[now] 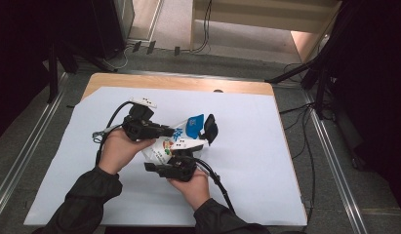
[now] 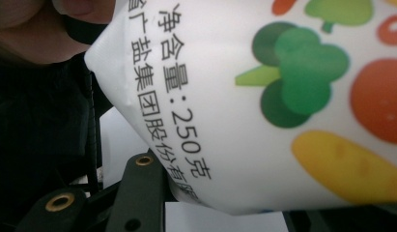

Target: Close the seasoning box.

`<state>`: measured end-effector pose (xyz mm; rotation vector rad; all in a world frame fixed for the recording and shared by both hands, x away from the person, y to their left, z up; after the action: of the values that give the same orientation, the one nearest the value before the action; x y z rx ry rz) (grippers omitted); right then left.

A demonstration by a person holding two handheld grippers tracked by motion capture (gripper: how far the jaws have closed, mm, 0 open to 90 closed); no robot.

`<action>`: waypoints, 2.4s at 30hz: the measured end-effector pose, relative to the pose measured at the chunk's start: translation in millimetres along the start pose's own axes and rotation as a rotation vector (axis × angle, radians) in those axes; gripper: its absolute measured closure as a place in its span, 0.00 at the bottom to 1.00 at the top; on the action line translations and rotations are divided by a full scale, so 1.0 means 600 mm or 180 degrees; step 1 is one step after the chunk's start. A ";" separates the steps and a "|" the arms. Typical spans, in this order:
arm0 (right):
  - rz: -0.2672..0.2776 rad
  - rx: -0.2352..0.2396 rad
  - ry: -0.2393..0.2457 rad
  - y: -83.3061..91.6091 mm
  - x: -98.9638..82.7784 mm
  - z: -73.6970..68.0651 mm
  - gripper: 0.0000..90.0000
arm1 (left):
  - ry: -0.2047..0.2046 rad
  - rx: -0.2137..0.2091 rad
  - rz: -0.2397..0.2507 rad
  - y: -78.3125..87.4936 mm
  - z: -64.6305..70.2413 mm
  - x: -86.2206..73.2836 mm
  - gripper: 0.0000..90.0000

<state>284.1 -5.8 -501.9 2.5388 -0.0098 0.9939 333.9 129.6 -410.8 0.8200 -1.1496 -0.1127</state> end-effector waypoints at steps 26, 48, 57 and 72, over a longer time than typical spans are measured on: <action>-0.0026 0.0035 -0.0023 -0.004 0.002 -0.001 0.71 | -0.0102 0.0141 -0.0004 0.007 0.010 0.006 1.00; -0.0028 0.0017 -0.0018 -0.003 0.003 -0.001 0.72 | -0.0114 0.0135 0.0018 0.007 0.011 0.007 1.00; -0.0028 -0.0022 -0.0035 -0.004 0.001 -0.002 0.75 | -0.0138 0.0132 0.0004 0.006 0.012 0.007 1.00; 0.0000 0.0065 -0.0077 -0.001 0.004 -0.004 0.75 | -0.0133 0.0162 0.0034 0.005 0.013 0.009 1.00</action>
<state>284.3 -3.9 -498.9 2.5690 -0.0067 0.9682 329.0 124.9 -403.7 0.8598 -1.2001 -0.0926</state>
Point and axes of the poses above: each handheld gripper's, and its own axes: y roughly backward along the jaws, x roughly out of its top, z roughly to its right, the point moved 2 cm from there along -y, roughly forward along the jaws, and after that the axes turned 14 degrees about -y, right-handed, at the moved point
